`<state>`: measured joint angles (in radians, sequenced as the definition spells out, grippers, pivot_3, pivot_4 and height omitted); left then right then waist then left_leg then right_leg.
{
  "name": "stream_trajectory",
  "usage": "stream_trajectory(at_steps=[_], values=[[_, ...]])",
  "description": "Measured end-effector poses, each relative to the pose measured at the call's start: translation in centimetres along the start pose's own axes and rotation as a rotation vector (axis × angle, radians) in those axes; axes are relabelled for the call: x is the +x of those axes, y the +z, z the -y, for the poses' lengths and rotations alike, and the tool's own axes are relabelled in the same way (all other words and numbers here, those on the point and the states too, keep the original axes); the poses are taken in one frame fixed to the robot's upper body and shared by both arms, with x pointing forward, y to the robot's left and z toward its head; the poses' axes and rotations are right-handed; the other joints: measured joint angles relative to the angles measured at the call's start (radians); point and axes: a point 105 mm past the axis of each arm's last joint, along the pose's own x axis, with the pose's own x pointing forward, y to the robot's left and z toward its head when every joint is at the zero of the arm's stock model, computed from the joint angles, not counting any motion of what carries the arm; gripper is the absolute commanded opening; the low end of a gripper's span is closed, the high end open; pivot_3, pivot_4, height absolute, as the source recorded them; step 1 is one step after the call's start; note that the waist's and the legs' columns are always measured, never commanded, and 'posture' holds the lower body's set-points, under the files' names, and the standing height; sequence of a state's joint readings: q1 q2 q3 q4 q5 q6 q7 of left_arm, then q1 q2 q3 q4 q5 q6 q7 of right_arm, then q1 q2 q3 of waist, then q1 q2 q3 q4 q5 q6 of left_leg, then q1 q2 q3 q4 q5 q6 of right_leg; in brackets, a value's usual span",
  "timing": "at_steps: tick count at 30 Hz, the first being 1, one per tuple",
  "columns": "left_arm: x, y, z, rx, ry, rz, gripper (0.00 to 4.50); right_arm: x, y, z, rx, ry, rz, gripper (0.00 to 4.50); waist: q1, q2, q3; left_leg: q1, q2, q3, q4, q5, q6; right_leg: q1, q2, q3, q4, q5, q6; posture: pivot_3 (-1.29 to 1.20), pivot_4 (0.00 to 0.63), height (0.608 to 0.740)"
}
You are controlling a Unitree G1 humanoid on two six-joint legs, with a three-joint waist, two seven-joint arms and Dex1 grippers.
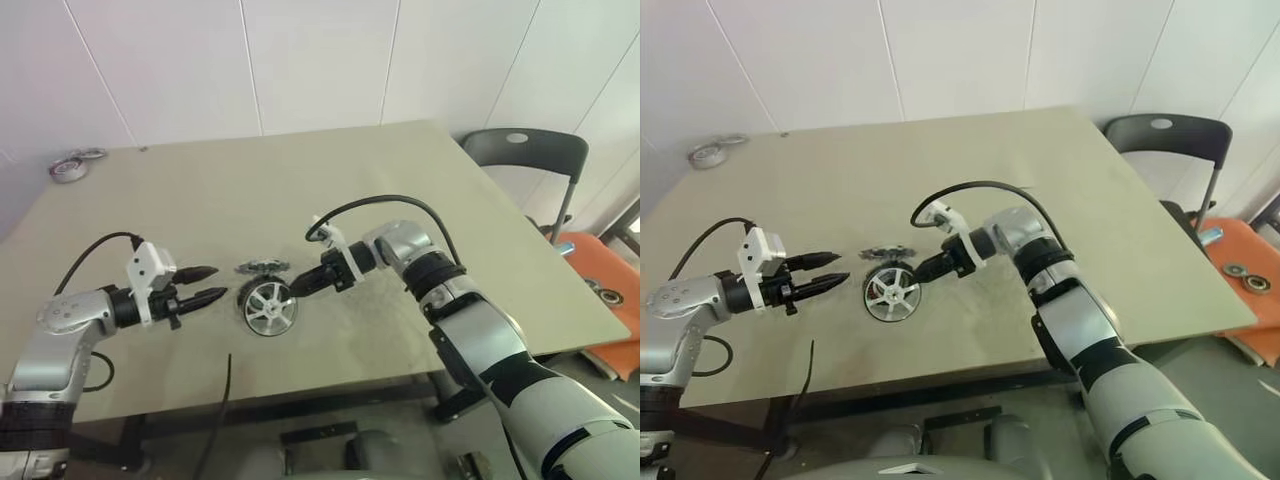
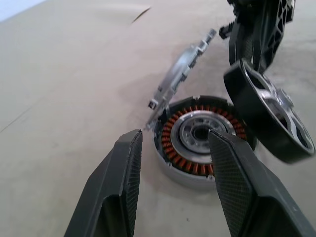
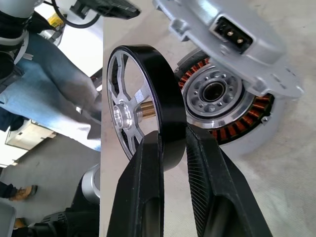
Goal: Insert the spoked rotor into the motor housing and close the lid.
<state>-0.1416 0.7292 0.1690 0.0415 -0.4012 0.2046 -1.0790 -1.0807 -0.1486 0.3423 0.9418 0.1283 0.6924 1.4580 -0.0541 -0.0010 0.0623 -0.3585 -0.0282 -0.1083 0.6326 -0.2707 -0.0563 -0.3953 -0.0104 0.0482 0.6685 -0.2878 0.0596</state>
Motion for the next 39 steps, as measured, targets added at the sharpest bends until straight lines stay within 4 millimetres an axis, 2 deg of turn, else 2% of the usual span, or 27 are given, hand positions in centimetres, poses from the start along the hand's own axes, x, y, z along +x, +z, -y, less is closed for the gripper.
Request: stream_trajectory(at_steps=[7, 20, 30, 39], values=[[1.7, -0.3, -0.5, -0.028, 0.017, 0.046, 2.26, 0.0, -0.5, 0.2, 0.01, -0.009, -0.001, 0.4, -0.002, 0.0, 0.0, 0.0, 0.0, 0.0, 0.0, 0.0, 0.0, 0.0, 0.0, 0.0, 0.0, 0.0, 0.0, 0.0, 0.0, 0.74], [3.3, -1.0, -1.3, -0.01, 0.059, 0.058, 2.26, -0.2, -1.0, 0.4, 0.007, -0.034, 0.001, 0.4, -0.015, -0.001, 0.0, 0.0, 0.0, 0.0, 0.001, 0.0, 0.0, 0.0, 0.0, 0.0, 0.001, 0.0, 0.0, 0.0, 0.0, 0.74], [4.5, -1.7, -2.4, 0.013, 0.165, 0.078, 2.26, -0.1, -1.6, 0.5, 0.011, -0.041, 0.004, 0.4, -0.014, -0.001, -0.001, 0.0, 0.0, 0.0, 0.001, 0.0, 0.0, 0.0, -0.001, 0.0, 0.002, 0.0, 0.0, 0.0, 0.0, 0.74], [5.0, -1.8, -2.4, 0.012, 0.191, 0.096, 2.26, -0.2, -1.4, 0.0, 0.006, -0.023, 0.012, 0.4, -0.014, -0.002, -0.001, 0.0, -0.001, -0.001, 0.002, 0.0, 0.0, 0.0, -0.001, 0.0, 0.002, 0.0, 0.0, 0.0, 0.0, 0.74]])
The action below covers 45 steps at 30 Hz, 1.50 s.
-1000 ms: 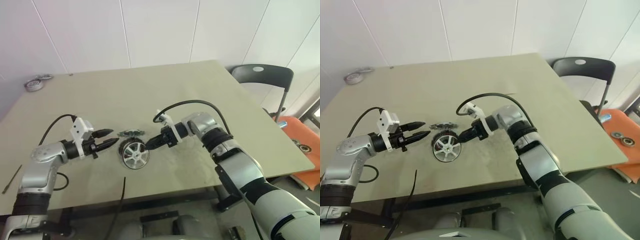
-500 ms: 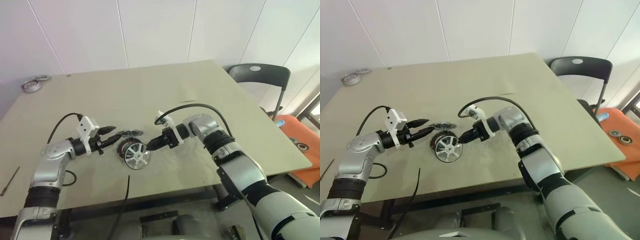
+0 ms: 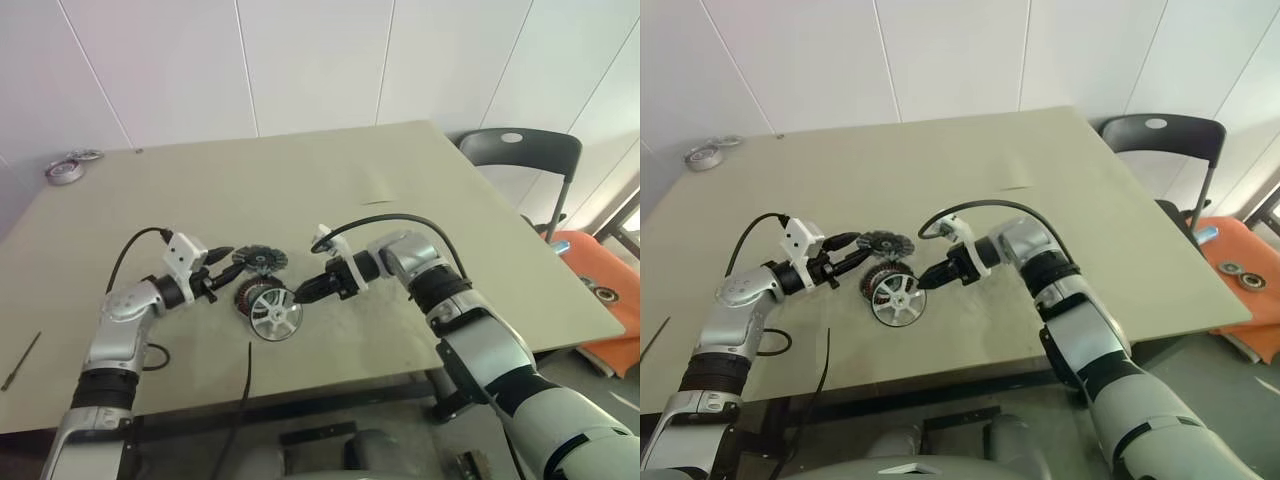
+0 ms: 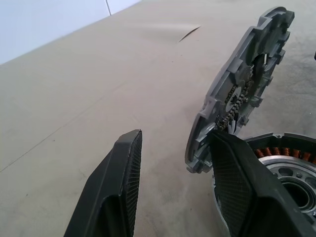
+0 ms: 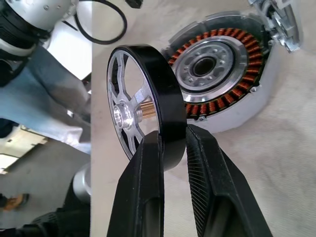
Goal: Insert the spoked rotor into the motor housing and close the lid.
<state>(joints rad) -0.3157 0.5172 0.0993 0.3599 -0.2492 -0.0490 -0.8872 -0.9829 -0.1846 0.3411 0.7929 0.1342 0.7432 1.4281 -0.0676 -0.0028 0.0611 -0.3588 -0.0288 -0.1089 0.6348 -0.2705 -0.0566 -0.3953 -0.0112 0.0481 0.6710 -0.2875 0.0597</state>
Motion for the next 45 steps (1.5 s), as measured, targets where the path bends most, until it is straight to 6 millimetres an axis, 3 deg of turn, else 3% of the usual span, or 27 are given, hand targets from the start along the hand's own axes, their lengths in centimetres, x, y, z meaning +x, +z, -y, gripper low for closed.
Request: stream_trajectory(at_steps=[7, 12, 14, 25, 32, 45], values=[[0.2, -0.2, 0.0, -0.012, 0.021, 0.007, 2.26, -0.5, 1.2, -1.1, -0.004, 0.047, 0.014, 0.4, -0.001, 0.0, 0.0, 0.0, 0.0, 0.0, 0.001, 0.0, 0.0, 0.0, 0.0, 0.0, 0.002, 0.0, 0.0, 0.0, 0.0, 0.74], [0.3, -0.2, 0.0, -0.018, 0.026, 0.012, 2.26, -0.4, 4.8, -1.7, -0.024, 0.036, 0.078, 0.4, -0.001, 0.0, 0.0, 0.001, 0.0, -0.001, 0.002, 0.0, 0.0, 0.0, 0.0, 0.0, 0.004, 0.0, 0.0, 0.0, 0.0, 0.74], [0.3, -0.2, 0.0, -0.019, 0.028, 0.014, 2.26, 0.0, 5.4, -1.7, -0.018, 0.034, 0.098, 0.4, -0.001, -0.001, -0.001, 0.001, 0.0, -0.001, 0.003, 0.0, 0.0, 0.0, 0.0, 0.0, 0.004, 0.0, 0.0, 0.0, 0.0, 0.74], [-0.8, 0.2, 0.2, -0.041, 0.022, 0.026, 2.26, 2.6, 2.2, -0.5, 0.071, 0.012, 0.03, 0.4, -0.002, -0.002, -0.001, 0.0, -0.001, -0.001, 0.004, 0.0, 0.0, -0.001, 0.0, 0.0, 0.006, 0.0, 0.0, 0.0, 0.0, 0.74], [-1.2, 0.2, -0.1, -0.041, 0.036, 0.021, 2.26, 3.2, 1.8, 0.6, 0.104, -0.051, 0.052, 0.4, -0.002, -0.002, -0.001, 0.0, -0.001, -0.001, 0.007, 0.0, 0.0, 0.0, 0.0, 0.0, 0.008, 0.0, 0.0, 0.0, 0.0, 0.74], [-1.3, 0.2, -0.2, -0.042, 0.043, 0.021, 2.26, 2.8, 2.9, 1.0, 0.161, -0.076, 0.115, 0.4, -0.002, -0.002, -0.001, 0.0, -0.001, -0.001, 0.011, 0.0, 0.0, 0.0, 0.0, 0.0, 0.012, 0.0, 0.0, 0.0, 0.0, 0.74]])
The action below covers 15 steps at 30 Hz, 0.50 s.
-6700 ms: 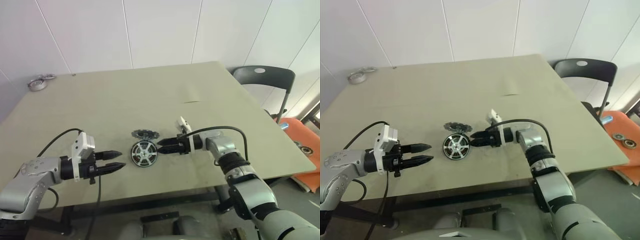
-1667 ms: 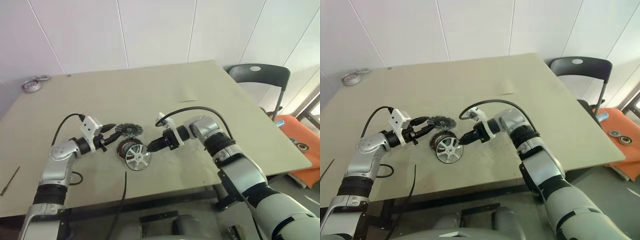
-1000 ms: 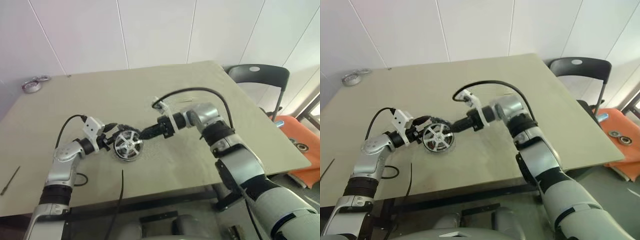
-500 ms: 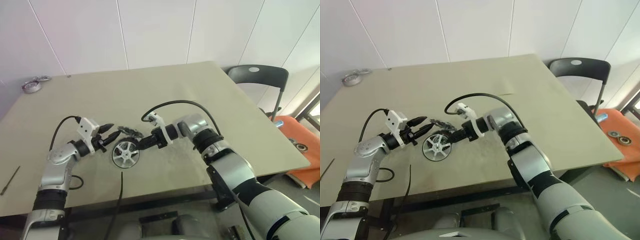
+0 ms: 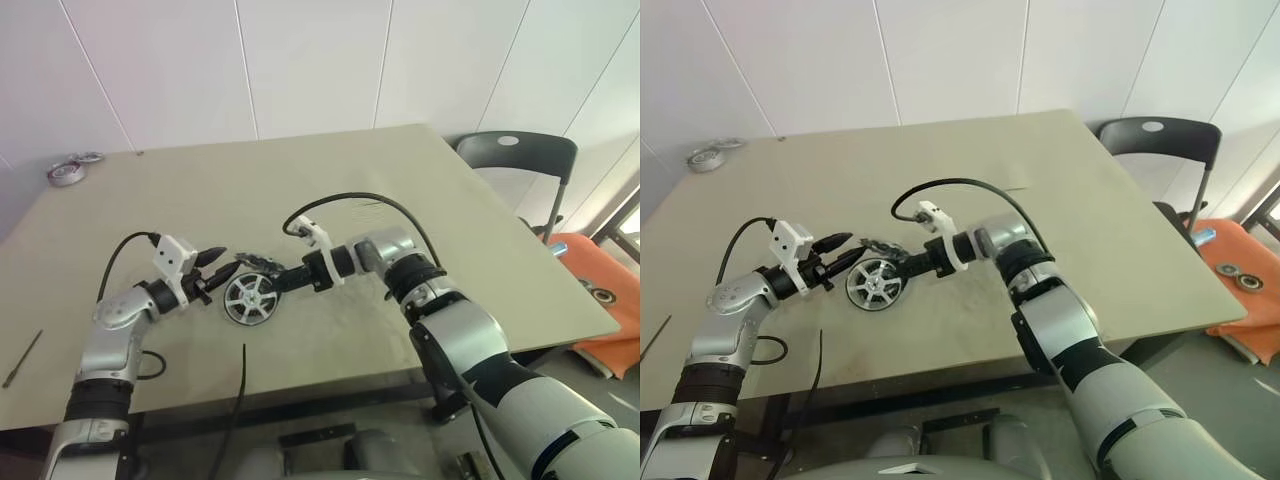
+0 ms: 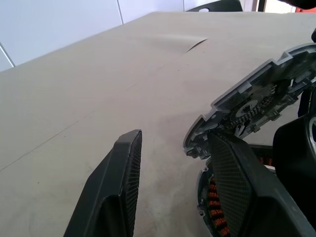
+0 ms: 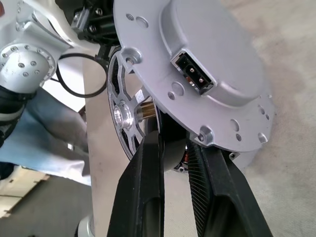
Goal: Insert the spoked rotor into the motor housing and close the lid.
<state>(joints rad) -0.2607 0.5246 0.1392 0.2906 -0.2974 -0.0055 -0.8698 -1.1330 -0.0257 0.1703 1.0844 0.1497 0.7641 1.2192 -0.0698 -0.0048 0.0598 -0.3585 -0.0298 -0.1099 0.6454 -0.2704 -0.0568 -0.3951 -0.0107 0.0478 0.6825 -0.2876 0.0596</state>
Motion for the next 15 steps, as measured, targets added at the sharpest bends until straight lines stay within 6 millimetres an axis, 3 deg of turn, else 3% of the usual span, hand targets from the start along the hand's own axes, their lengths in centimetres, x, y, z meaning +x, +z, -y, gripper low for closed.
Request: stream_trajectory(at_steps=[7, 15], values=[[-0.5, 0.4, -0.9, 0.004, 0.042, 0.014, 2.26, 0.3, 0.4, 0.9, 0.158, -0.063, 0.098, 0.4, 0.0, 0.0, 0.0, 0.001, 0.0, 0.0, 0.001, 0.0, 0.0, 0.0, 0.001, 0.0, 0.002, 0.0, -0.001, 0.0, 0.0, 0.74], [-0.5, 0.4, -1.0, 0.003, 0.049, 0.016, 2.26, 0.9, 0.3, 1.4, 0.191, -0.115, 0.111, 0.4, -0.001, 0.0, 0.0, 0.001, 0.0, 0.0, 0.001, 0.0, 0.0, 0.001, 0.001, 0.0, 0.002, 0.0, -0.001, 0.0, 0.0, 0.74]])
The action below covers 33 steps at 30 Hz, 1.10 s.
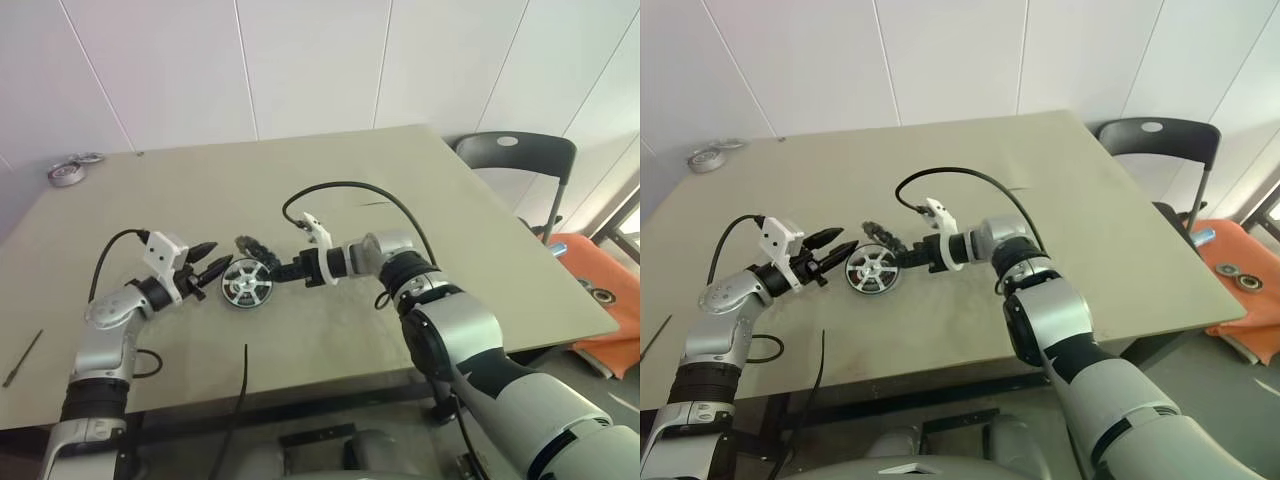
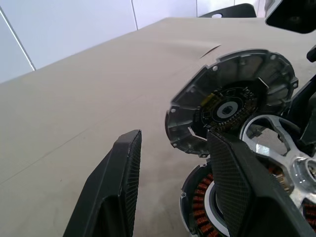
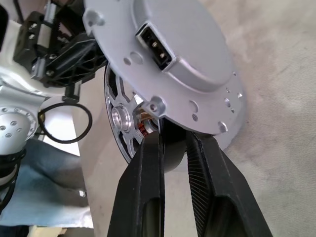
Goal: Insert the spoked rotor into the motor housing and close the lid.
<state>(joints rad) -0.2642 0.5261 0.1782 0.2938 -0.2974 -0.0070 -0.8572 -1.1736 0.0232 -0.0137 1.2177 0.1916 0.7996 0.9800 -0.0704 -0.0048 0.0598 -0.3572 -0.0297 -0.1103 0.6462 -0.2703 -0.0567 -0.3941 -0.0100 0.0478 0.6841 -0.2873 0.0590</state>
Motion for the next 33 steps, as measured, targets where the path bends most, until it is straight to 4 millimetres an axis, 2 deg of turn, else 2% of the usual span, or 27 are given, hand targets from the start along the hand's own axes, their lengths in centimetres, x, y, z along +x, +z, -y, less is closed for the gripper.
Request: stream_trajectory(at_steps=[10, 14, 18, 21, 26, 33], values=[[0.0, 0.0, 0.0, -0.001, 0.003, 0.001, 2.26, 0.1, 0.0, 0.1, 0.003, -0.008, 0.002, 0.4, 0.0, 0.0, 0.0, 0.001, 0.0, 0.0, 0.0, 0.0, 0.0, 0.001, 0.0, 0.0, 0.0, 0.0, 0.0, 0.0, 0.0, 0.74], [0.0, 0.0, 0.1, -0.002, -0.005, 0.001, 2.26, -0.5, 0.0, -0.4, 0.02, 0.047, -0.007, 0.4, 0.0, 0.0, 0.0, 0.0, 0.0, 0.0, 0.0, 0.0, 0.0, 0.001, 0.0, 0.0, -0.001, 0.0, 0.0, 0.0, 0.0, 0.74], [0.1, 0.1, 0.1, -0.002, -0.011, 0.004, 2.26, -0.6, 0.0, -0.9, -0.065, 0.07, -0.047, 0.4, -0.002, 0.0, 0.0, -0.001, 0.0, 0.0, -0.001, 0.0, 0.0, -0.001, 0.0, 0.0, -0.001, 0.0, 0.0, 0.0, 0.0, 0.74], [0.2, 0.0, 0.2, -0.007, -0.016, 0.004, 2.26, -0.5, -0.7, -0.9, -0.122, 0.084, -0.089, 0.4, -0.001, 0.0, 0.0, -0.001, 0.0, 0.0, -0.001, 0.0, 0.0, -0.001, 0.0, 0.0, -0.001, 0.0, 0.0, 0.0, 0.0, 0.74], [0.1, -0.1, 0.3, -0.021, -0.019, 0.001, 2.26, -2.4, -0.9, -2.6, -0.222, 0.232, -0.156, 0.4, 0.001, 0.0, 0.0, -0.002, 0.0, 0.0, 0.0, 0.0, 0.0, 0.0, 0.0, 0.0, -0.002, 0.0, 0.0, 0.0, 0.0, 0.74], [0.1, -0.1, 0.3, -0.025, -0.02, 0.001, 2.26, -5.2, -1.5, -3.8, -0.277, 0.334, -0.207, 0.4, 0.001, 0.0, 0.0, -0.002, 0.0, -0.001, 0.0, 0.0, 0.0, -0.001, 0.0, -0.001, -0.002, 0.0, 0.0, 0.0, 0.0, 0.74]])
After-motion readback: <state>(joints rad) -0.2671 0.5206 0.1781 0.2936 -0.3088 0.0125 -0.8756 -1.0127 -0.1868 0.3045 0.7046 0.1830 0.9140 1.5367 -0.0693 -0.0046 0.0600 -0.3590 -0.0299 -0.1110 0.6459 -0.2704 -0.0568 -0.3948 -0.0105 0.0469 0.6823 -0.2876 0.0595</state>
